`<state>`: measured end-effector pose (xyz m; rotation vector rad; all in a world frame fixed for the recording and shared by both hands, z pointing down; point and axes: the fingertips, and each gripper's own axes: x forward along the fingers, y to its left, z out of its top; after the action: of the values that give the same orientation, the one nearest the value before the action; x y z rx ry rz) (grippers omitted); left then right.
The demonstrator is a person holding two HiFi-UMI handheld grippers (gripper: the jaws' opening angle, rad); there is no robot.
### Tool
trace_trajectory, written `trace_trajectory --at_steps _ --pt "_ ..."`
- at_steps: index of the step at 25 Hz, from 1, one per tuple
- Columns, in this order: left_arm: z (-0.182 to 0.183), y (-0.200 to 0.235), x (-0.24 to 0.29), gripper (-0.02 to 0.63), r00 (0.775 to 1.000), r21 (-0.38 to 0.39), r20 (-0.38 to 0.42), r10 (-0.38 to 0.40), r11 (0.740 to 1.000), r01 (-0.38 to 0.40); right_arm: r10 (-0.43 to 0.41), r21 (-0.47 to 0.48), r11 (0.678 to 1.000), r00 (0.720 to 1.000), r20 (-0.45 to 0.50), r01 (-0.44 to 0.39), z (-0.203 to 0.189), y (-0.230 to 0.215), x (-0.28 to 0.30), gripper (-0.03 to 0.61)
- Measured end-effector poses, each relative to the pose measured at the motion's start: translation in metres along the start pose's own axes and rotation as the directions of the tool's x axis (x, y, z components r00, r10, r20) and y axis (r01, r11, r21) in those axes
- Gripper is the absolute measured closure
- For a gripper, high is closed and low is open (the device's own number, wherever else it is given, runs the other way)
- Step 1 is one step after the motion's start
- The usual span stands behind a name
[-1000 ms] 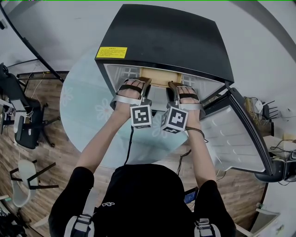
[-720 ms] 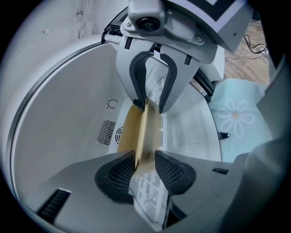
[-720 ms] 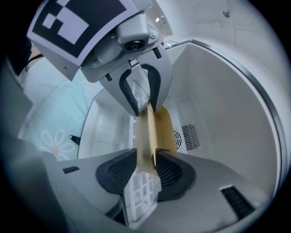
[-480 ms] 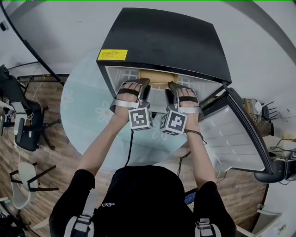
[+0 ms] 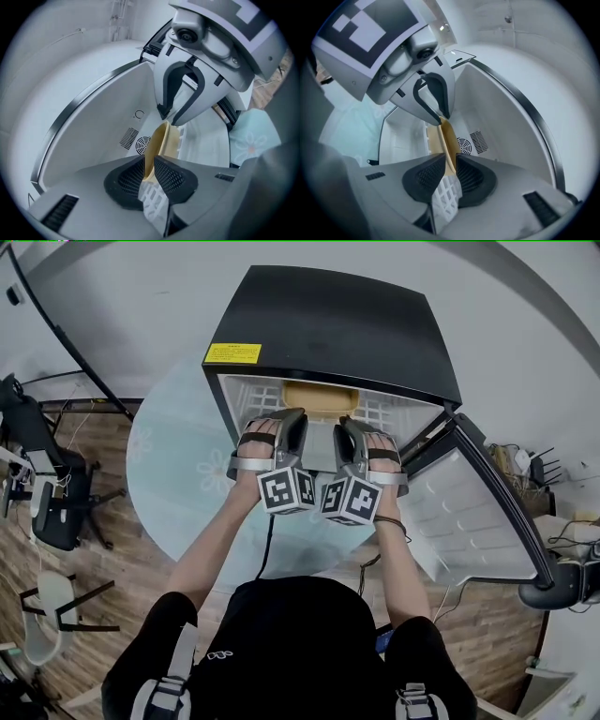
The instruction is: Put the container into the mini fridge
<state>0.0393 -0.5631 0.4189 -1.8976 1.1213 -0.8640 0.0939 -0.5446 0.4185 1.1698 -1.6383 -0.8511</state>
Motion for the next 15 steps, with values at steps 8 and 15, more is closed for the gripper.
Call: trace_trajectory --at_steps 8,15 --pt "0.008 0.011 -0.041 0.598 0.997 -0.26 0.034 0.068 0.964 -0.057 -0.041 0.182 0.983 0.999 0.022 0.036 0.002 -0.005 -0.044 0.528" --pt "0.016 0.009 -0.077 0.598 0.995 -0.457 0.06 0.081 0.888 -0.045 -0.084 0.355 0.933 0.994 0.074 0.052 0.01 -0.012 -0.084 0.571"
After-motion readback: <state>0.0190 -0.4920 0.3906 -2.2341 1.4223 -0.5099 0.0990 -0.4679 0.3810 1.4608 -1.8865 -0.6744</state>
